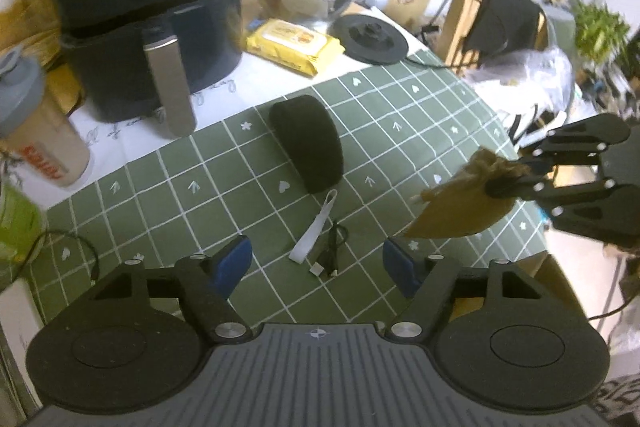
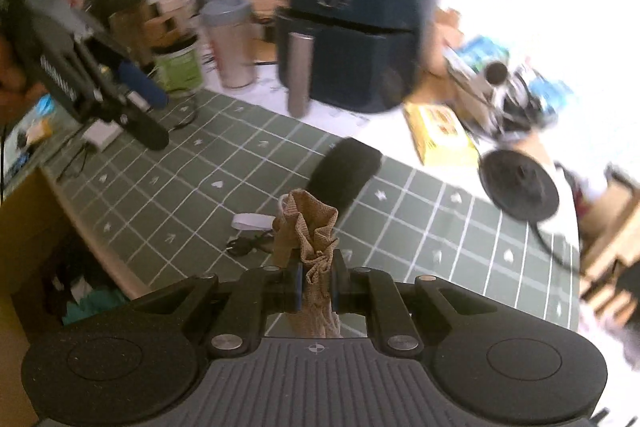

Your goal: Organize soft objects

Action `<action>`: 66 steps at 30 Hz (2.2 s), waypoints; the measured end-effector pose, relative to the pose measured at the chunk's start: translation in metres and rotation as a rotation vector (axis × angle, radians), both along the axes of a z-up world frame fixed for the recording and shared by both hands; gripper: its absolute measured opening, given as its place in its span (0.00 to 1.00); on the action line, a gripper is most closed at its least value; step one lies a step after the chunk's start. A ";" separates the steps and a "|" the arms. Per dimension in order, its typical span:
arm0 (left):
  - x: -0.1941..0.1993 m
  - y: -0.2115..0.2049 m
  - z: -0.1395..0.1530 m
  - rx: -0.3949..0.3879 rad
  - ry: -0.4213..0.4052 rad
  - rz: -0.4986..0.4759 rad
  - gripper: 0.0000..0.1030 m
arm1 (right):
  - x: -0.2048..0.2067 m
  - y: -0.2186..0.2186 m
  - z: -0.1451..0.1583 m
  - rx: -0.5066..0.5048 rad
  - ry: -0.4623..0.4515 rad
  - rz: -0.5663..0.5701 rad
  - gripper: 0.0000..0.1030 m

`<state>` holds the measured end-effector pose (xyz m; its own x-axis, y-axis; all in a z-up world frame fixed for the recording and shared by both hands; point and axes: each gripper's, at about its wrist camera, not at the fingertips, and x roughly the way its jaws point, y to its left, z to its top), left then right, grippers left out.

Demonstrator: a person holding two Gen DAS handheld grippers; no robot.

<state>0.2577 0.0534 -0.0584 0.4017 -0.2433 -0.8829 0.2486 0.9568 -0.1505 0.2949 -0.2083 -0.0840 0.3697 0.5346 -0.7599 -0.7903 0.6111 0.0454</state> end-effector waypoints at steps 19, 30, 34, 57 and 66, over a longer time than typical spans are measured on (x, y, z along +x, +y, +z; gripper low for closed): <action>0.071 -0.029 -0.083 0.068 0.179 -0.183 0.43 | -0.009 -0.049 0.009 0.084 0.070 -0.210 0.15; 0.082 -0.046 -0.129 0.167 0.251 -0.251 0.19 | -0.016 -0.065 0.009 0.092 0.079 -0.274 0.15; 0.081 -0.050 -0.137 0.186 0.266 -0.258 0.11 | -0.017 -0.069 0.009 0.093 0.081 -0.288 0.15; 0.048 -0.019 -0.064 0.149 0.067 -0.087 0.05 | -0.022 -0.060 0.039 0.142 0.067 -0.260 0.15; 0.017 -0.002 -0.017 0.115 -0.037 -0.002 0.03 | -0.026 -0.052 0.080 0.209 0.053 -0.248 0.15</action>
<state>0.2751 0.0518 -0.0757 0.4346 -0.1423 -0.8893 0.2535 0.9668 -0.0308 0.2692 -0.2607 -0.0039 0.4711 0.5800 -0.6646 -0.6119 0.7575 0.2275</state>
